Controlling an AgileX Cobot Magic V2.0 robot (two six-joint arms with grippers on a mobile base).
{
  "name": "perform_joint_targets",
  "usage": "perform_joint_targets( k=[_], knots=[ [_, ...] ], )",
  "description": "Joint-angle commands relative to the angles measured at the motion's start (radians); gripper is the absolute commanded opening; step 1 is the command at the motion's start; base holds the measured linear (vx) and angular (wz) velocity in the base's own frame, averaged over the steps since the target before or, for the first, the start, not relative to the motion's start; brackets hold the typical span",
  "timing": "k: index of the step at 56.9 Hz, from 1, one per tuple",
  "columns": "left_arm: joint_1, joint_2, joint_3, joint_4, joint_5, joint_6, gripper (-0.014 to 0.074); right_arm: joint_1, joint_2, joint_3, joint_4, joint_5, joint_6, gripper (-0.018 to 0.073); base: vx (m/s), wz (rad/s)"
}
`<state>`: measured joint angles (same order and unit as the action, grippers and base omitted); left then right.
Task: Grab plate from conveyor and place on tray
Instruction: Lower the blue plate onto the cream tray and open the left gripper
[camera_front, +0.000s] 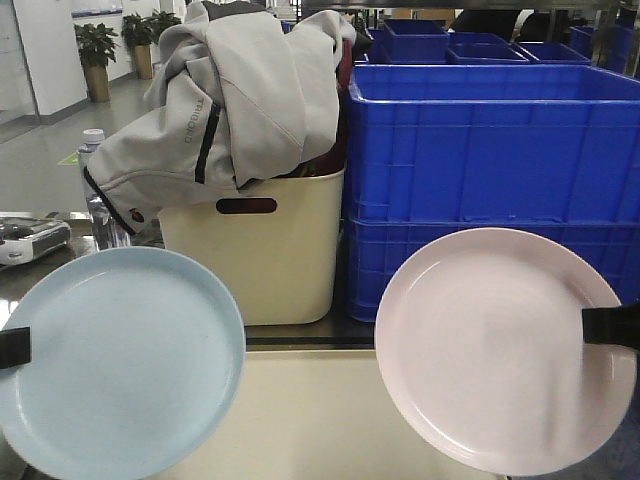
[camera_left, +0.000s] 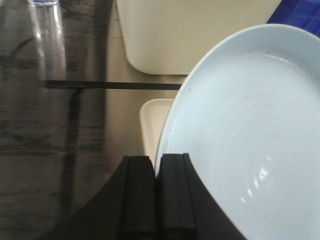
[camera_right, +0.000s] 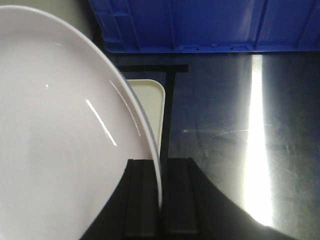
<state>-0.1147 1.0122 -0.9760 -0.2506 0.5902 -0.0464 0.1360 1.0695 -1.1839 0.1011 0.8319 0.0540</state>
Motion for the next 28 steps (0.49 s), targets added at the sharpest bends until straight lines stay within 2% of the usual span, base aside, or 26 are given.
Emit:
perform_joint_targets(
  k=[1,4,7,16,22,28],
  knots=[
    [-0.006,0.042,-0.028,-0.124,-0.11,0.039,-0.0006,-0.005,-0.018,-0.027,0.007,-0.111,0.02,-0.0012,0.0,0.0],
    [-0.012,0.084,-0.028,-0.184,-0.122,0.082,-0.0006,-0.005,-0.018,-0.027,0.007,-0.123,0.037,-0.0012,0.0,0.0],
    [-0.026,0.15,-0.028,-0.281,-0.144,0.146,-0.0005,-0.005,-0.018,-0.027,0.007,-0.134,0.044,-0.0012,0.0,0.0],
    [-0.068,0.294,-0.04,-0.455,-0.178,0.275,-0.0002,-0.005,-0.018,-0.027,0.007,-0.146,0.044,-0.0012,0.0,0.0],
    [-0.107,0.392,-0.073,-0.539,-0.181,0.352,0.0,-0.005,-0.018,-0.027,0.007,-0.149,0.045,-0.0012,0.0,0.0],
    [-0.143,0.471,-0.124,-0.581,-0.174,0.387,0.0,-0.005,-0.018,-0.027,0.009,-0.148,0.045,-0.0012,0.0,0.0]
  ],
)
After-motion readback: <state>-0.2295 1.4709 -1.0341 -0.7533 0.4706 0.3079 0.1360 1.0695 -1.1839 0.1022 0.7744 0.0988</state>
